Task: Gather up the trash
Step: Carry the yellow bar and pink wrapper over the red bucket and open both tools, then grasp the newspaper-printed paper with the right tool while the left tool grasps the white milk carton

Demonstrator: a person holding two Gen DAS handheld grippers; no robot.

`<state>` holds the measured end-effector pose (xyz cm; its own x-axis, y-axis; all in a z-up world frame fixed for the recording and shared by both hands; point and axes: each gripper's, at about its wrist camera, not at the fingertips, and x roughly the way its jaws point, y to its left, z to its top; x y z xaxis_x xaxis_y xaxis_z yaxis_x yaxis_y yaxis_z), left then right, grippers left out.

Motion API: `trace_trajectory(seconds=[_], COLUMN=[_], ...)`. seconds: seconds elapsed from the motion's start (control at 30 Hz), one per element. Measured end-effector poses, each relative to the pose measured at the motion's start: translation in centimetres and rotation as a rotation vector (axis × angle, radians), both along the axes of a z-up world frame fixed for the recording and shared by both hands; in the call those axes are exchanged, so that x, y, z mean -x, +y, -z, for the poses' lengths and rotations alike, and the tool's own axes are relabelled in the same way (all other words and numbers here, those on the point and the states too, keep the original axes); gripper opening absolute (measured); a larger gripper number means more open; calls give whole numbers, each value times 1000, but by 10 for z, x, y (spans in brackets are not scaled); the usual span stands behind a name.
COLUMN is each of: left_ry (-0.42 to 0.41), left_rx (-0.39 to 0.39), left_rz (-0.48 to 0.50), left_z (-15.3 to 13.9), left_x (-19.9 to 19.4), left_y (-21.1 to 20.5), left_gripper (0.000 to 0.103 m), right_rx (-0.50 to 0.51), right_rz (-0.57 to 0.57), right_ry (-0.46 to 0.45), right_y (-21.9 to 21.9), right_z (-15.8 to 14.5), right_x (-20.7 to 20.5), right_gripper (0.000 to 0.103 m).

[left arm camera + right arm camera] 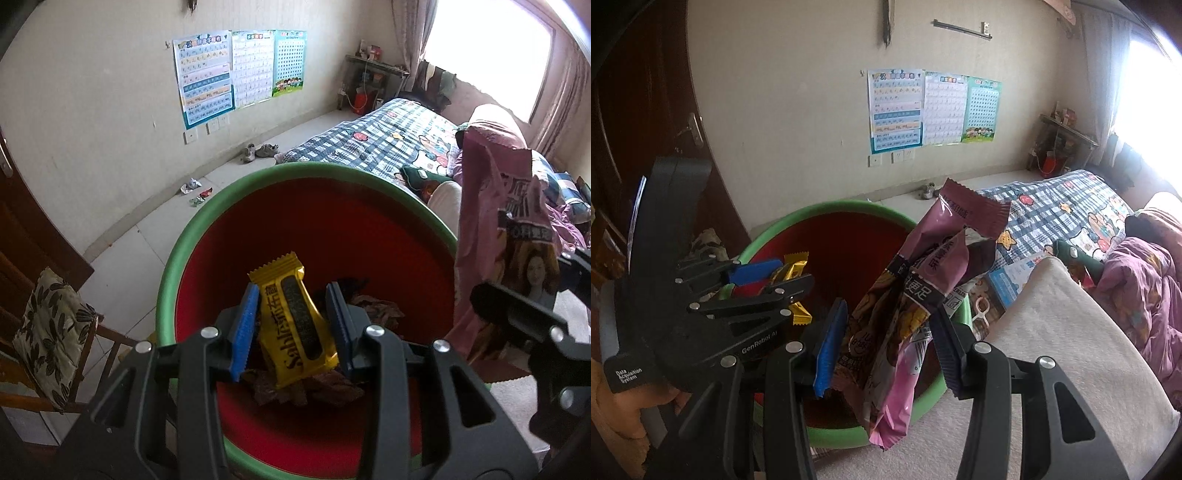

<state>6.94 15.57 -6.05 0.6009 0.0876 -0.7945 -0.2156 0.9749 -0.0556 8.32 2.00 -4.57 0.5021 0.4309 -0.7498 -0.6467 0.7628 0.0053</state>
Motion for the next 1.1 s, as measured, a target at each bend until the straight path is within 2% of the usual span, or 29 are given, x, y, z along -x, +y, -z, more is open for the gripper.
trace_trajectory(seconds=[0.17,0.23,0.3,0.33,0.7,1.1], left_ry=[5,9,8,2,-6,-47], left_rx=[3,5,6,10,-10,-40], left_rz=[-1,-2,-9,-14,-35,-30], left_z=[0,1,2,1,-5,-28], left_x=[-2,-4,-4,-4,5,47], left_y=[-1,0,3,4,0,-36], left_gripper=[36,42,66,69,72,73], right_rx=[8,7,5,2,-46,-102], right_rz=[-6,-8,-8,-7,10,64], right_ry=[-1,-4,-6,-10,-9,-2], right_y=[2,2,2,1,-15,-71], right_z=[3,3,4,4,-4,-23], right_x=[-1,-2,0,0,9,48], right_gripper=[47,48,56,58,60,61])
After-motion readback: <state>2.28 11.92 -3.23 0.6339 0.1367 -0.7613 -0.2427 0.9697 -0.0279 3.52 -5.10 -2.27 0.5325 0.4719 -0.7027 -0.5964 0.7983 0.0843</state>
